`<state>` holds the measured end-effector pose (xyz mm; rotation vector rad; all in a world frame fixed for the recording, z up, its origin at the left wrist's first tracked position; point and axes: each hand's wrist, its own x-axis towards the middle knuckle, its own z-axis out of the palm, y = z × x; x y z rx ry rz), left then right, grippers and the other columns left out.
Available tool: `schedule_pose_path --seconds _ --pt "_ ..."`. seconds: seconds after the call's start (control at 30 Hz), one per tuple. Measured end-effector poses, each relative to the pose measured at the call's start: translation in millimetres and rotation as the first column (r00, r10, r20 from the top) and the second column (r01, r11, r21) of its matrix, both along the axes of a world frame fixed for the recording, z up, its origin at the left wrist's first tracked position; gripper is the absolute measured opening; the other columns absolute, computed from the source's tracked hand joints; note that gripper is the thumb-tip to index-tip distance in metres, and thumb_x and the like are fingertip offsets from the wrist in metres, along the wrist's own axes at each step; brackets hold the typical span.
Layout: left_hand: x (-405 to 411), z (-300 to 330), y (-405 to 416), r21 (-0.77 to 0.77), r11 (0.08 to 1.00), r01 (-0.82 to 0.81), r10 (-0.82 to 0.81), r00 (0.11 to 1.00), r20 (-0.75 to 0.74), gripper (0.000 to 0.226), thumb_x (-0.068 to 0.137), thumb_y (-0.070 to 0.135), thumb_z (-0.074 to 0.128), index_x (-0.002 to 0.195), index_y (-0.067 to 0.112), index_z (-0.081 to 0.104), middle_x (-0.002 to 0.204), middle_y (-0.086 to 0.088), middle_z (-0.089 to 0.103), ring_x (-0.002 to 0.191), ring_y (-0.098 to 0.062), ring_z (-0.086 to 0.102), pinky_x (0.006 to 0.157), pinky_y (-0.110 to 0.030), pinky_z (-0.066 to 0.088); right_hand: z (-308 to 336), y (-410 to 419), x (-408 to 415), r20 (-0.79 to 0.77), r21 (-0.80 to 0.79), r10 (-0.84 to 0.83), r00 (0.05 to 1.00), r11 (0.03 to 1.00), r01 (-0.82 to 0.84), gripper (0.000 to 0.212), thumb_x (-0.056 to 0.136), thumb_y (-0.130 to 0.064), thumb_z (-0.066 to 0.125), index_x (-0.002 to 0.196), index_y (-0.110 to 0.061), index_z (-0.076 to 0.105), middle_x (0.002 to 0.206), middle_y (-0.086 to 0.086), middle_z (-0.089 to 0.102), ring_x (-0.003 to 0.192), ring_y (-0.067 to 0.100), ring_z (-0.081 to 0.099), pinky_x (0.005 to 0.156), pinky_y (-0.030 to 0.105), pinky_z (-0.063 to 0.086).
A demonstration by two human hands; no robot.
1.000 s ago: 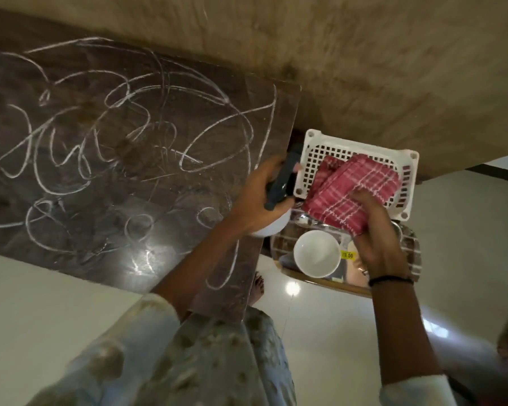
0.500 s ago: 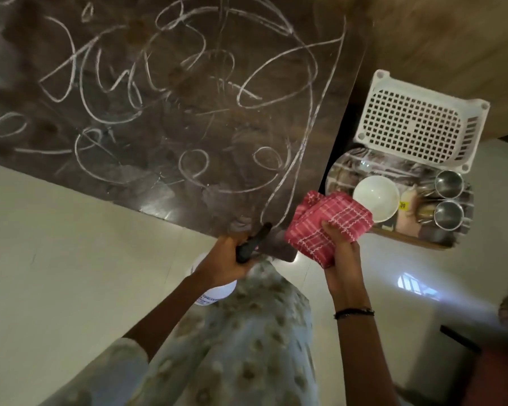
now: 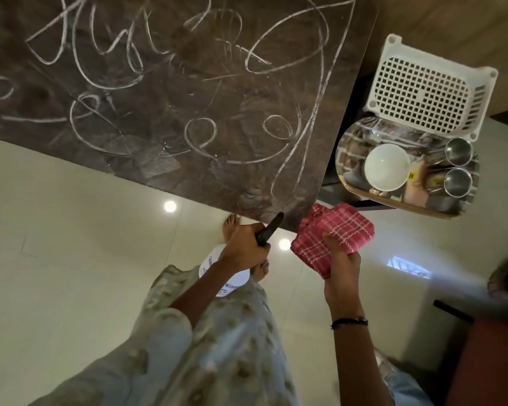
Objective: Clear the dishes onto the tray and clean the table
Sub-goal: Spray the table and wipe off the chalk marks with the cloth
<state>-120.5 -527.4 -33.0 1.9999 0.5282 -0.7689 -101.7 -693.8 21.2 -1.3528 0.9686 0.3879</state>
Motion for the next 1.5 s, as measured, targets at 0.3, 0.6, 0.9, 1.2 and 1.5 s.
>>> schedule_pose_path --seconds 0.3,0.6,0.9,1.2,1.5 --pt "-10 2 -2 0.069 0.995 -0.066 0.068 0.997 -0.025 0.007 0.073 0.01 0.059 0.078 0.006 0.062 0.072 -0.016 0.063 0.085 -0.038 0.061 0.094 -0.05 0.047 -2 -11 -14 -0.001 -0.015 -0.02 1.0 1.0 0.02 0.04 0.091 -0.015 0.06 0.13 -0.016 0.051 0.119 0.006 0.065 0.103 0.022 0.065 0.084 0.037 0.055" --pt "-10 -1 7 0.068 0.985 -0.161 0.163 0.986 -0.03 0.009 0.079 0.007 0.061 0.084 -0.001 0.062 0.077 -0.015 0.063 0.073 -0.03 0.059 0.067 -0.031 0.045 -14 -3 13 0.135 -0.518 0.434 0.891 0.797 -0.31 0.017 0.094 -0.013 0.056 0.11 -0.01 0.057 0.104 0.007 0.064 0.095 0.024 0.063 0.087 0.049 0.054" --pt "-2 5 41 0.022 0.958 -0.287 0.287 0.958 0.027 0.007 0.078 0.008 0.069 0.084 0.005 0.066 0.081 -0.016 0.069 0.074 -0.029 0.062 0.07 -0.027 0.044 -111 41 18 -0.393 -0.817 0.901 0.181 -0.252 -0.519 0.087 0.073 -0.069 0.06 0.145 -0.025 0.038 0.155 0.015 0.028 0.14 0.049 0.018 0.107 0.066 0.002" --pt "2 10 53 0.01 0.956 -0.293 0.293 0.956 0.03 0.009 0.08 0.007 0.066 0.078 0.001 0.06 0.06 -0.003 0.057 0.05 -0.012 0.047 0.056 -0.025 0.039 -112 56 -2 -0.406 -0.802 0.914 0.001 -0.356 -0.479 0.067 0.088 -0.066 0.029 0.147 -0.034 0.032 0.157 0.009 0.024 0.143 0.045 0.012 0.109 0.07 0.001" --pt "21 8 52 -0.008 0.963 -0.269 0.269 0.962 0.049 0.008 0.078 0.006 0.068 0.086 0.003 0.066 0.084 -0.018 0.069 0.075 -0.025 0.06 0.075 -0.032 0.047 -117 55 23 -0.382 -0.84 0.882 0.276 -0.207 -0.501 0.061 0.091 -0.058 0.032 0.148 -0.034 0.029 0.157 0.009 0.024 0.144 0.043 0.011 0.11 0.066 0.003"
